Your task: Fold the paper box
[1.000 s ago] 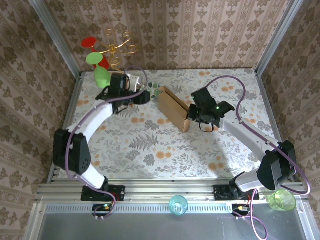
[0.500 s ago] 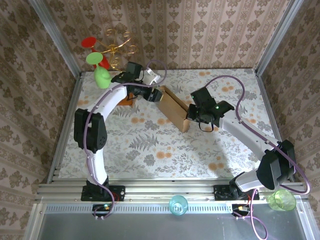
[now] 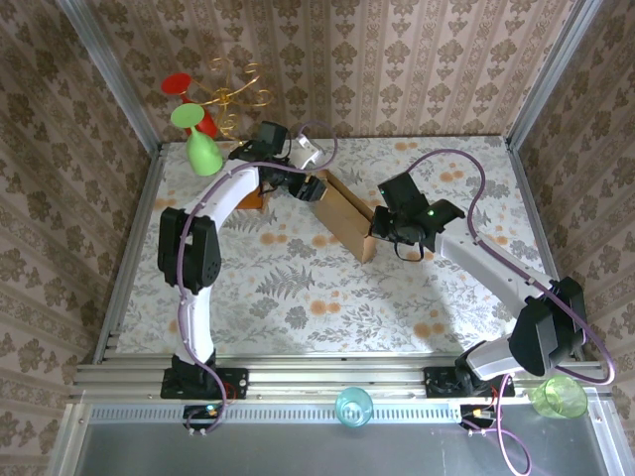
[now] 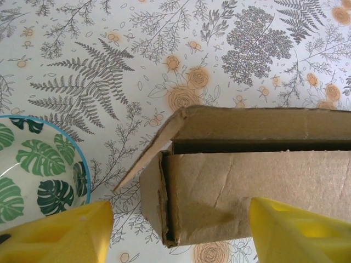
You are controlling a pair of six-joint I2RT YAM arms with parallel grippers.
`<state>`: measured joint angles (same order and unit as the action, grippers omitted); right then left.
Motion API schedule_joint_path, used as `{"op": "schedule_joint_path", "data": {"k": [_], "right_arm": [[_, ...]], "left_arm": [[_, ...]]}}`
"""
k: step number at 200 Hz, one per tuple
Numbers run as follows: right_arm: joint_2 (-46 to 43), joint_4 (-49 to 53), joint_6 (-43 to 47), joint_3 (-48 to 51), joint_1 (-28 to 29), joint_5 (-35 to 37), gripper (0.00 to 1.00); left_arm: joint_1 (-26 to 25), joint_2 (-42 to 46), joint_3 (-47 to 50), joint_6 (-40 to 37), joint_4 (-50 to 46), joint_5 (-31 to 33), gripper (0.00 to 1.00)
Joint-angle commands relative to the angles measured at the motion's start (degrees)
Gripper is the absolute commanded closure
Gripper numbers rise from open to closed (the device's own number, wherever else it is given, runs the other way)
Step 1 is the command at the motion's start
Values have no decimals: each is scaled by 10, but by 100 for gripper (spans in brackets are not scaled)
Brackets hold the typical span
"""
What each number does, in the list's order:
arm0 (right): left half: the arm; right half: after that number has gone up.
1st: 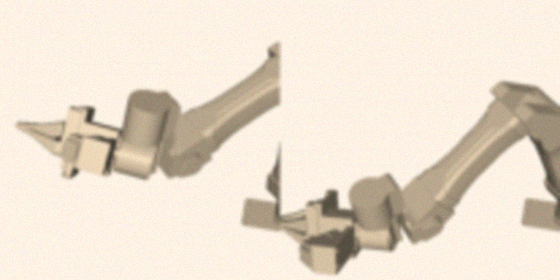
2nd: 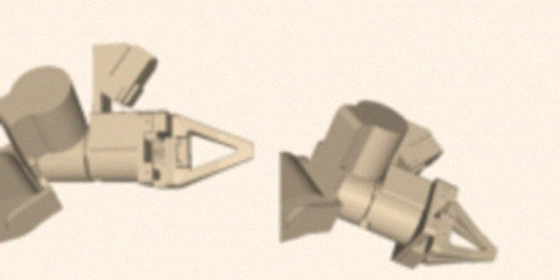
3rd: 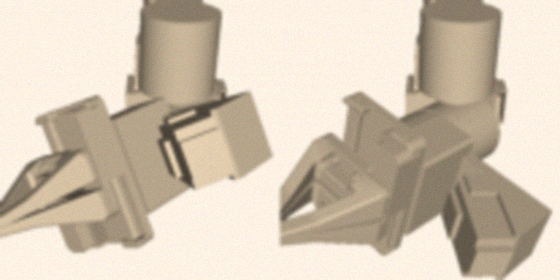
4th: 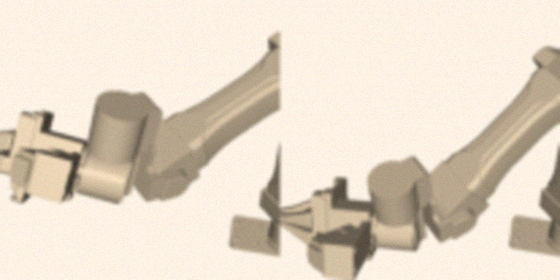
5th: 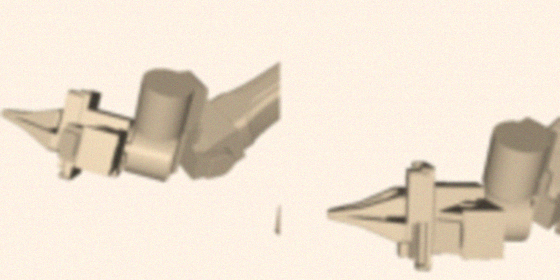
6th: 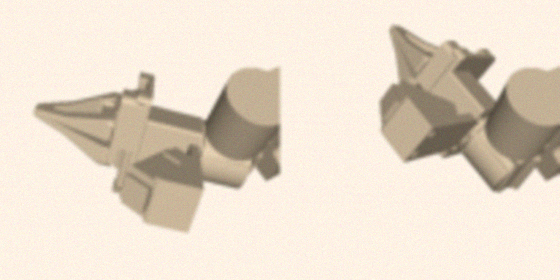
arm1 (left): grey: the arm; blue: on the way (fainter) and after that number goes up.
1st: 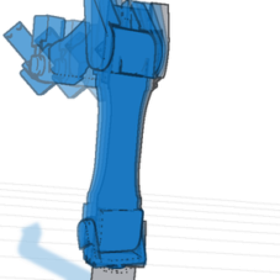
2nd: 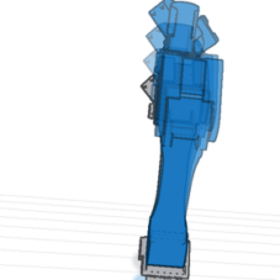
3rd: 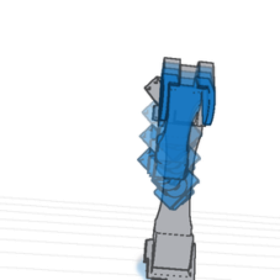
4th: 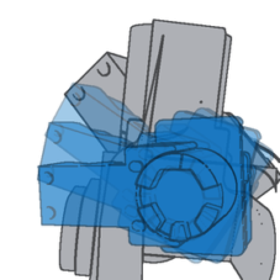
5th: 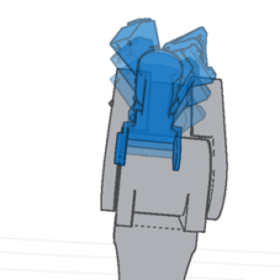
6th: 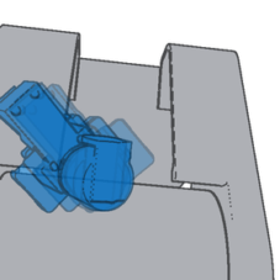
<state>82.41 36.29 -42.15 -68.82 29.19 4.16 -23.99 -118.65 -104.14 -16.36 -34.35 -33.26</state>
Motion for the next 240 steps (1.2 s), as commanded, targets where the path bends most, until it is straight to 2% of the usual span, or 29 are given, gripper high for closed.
{"op": "schedule_joint_path", "data": {"k": [1,35,81,126,146,191,240], "right_arm": [[18,26,6,-3,3,-11,100],[21,27,17,-8,-3,-13,100],[45,37,83,-41,-12,-41,100],[61,55,146,-65,-21,-58,100],[65,61,173,-73,-35,-73,100],[92,78,242,-103,-47,-150,100],[90,89,268,-95,-61,-144,100]], "left_arm": [[0,-13,-7,-6,7,-32,37],[-3,-6,19,26,18,-66,51],[-10,27,84,79,64,-86,61],[-18,40,111,180,82,-40,73],[-42,61,145,225,100,15,75],[-57,142,291,404,236,97,77],[-98,202,413,635,376,170,76]]}}
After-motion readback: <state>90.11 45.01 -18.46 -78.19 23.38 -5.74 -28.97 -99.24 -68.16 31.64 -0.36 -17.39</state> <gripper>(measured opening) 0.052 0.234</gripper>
